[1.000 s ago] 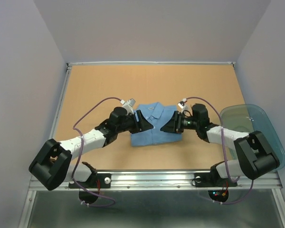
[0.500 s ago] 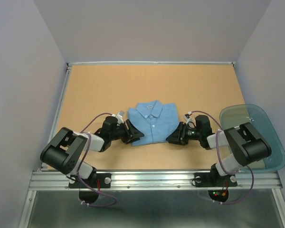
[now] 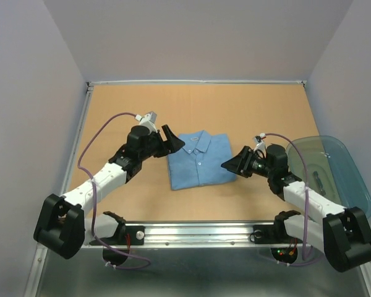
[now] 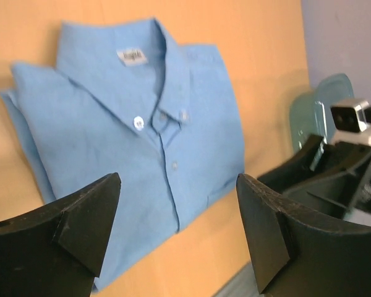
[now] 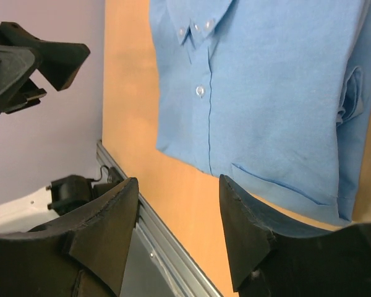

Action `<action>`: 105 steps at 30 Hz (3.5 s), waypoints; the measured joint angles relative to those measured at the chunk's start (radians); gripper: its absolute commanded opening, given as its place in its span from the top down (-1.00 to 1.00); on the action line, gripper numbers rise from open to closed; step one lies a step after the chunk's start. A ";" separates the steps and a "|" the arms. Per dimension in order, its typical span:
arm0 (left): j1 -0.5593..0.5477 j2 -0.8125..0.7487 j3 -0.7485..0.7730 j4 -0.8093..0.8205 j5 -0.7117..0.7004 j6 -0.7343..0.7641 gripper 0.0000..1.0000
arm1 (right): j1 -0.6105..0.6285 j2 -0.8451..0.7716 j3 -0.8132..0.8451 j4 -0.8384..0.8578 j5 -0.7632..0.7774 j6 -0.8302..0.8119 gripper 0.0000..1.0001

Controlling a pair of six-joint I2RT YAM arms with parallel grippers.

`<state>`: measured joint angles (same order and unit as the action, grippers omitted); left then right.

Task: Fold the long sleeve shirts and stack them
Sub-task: Fold the shirt, then neatly place the folded shirt to the corner

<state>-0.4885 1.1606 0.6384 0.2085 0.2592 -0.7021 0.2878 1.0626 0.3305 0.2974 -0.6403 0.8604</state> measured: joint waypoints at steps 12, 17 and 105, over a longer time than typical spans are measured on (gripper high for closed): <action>0.029 0.464 0.192 0.049 -0.085 0.120 -0.36 | 0.000 0.012 0.000 -0.045 0.066 0.024 -0.21; 0.062 0.546 0.208 0.074 -0.097 0.124 -0.45 | 0.000 -0.026 -0.016 -0.048 0.074 0.038 -0.21; 0.190 -0.046 0.053 -0.275 -0.225 0.309 -0.87 | -0.673 1.009 1.043 -0.242 0.512 -0.116 0.99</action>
<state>-0.2989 1.1149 0.6918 -0.0669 0.0345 -0.3927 -0.3847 2.0720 1.3731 0.0551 -0.1280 0.7448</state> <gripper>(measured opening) 0.935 0.034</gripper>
